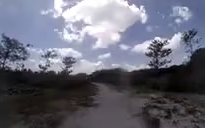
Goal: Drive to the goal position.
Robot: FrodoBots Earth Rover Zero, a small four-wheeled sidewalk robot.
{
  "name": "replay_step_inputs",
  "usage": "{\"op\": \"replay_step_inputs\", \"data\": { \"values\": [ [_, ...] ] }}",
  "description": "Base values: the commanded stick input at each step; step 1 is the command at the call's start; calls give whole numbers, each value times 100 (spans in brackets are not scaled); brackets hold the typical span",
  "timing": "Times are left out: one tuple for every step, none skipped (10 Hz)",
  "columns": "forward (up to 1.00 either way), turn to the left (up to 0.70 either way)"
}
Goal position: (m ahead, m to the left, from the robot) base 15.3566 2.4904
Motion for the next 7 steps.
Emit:
{"op": "replay_step_inputs", "data": {
  "values": [
    [85, 0],
    [85, 0],
    [85, 0],
    [85, 0],
    [85, 0],
    [85, 0],
    [85, 0]
  ]
}}
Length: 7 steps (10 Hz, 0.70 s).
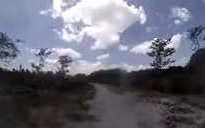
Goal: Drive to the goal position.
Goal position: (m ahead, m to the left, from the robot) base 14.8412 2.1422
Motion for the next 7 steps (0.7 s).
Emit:
{"op": "replay_step_inputs", "data": {
  "values": [
    [85, 0],
    [85, 0],
    [85, 0],
    [85, 0],
    [85, 0],
    [85, 0],
    [85, 0]
  ]
}}
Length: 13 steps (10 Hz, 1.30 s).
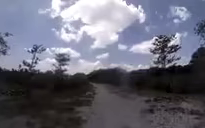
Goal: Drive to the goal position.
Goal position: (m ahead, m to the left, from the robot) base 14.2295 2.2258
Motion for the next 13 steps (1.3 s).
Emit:
{"op": "replay_step_inputs", "data": {
  "values": [
    [85, 0],
    [85, 0],
    [85, 0],
    [85, 0],
    [85, 0],
    [85, 0],
    [85, 0],
    [85, 0],
    [85, 0],
    [85, -15],
    [85, -34],
    [85, -34],
    [85, -34]
  ]
}}
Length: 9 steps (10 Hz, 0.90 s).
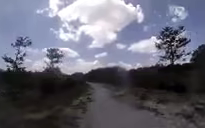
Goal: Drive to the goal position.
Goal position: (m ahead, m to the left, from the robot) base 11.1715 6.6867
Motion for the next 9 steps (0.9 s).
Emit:
{"op": "replay_step_inputs", "data": {
  "values": [
    [85, -34],
    [85, -34],
    [85, -34],
    [85, -29],
    [85, -7],
    [85, 0],
    [85, 0],
    [85, 0],
    [85, 0]
  ]
}}
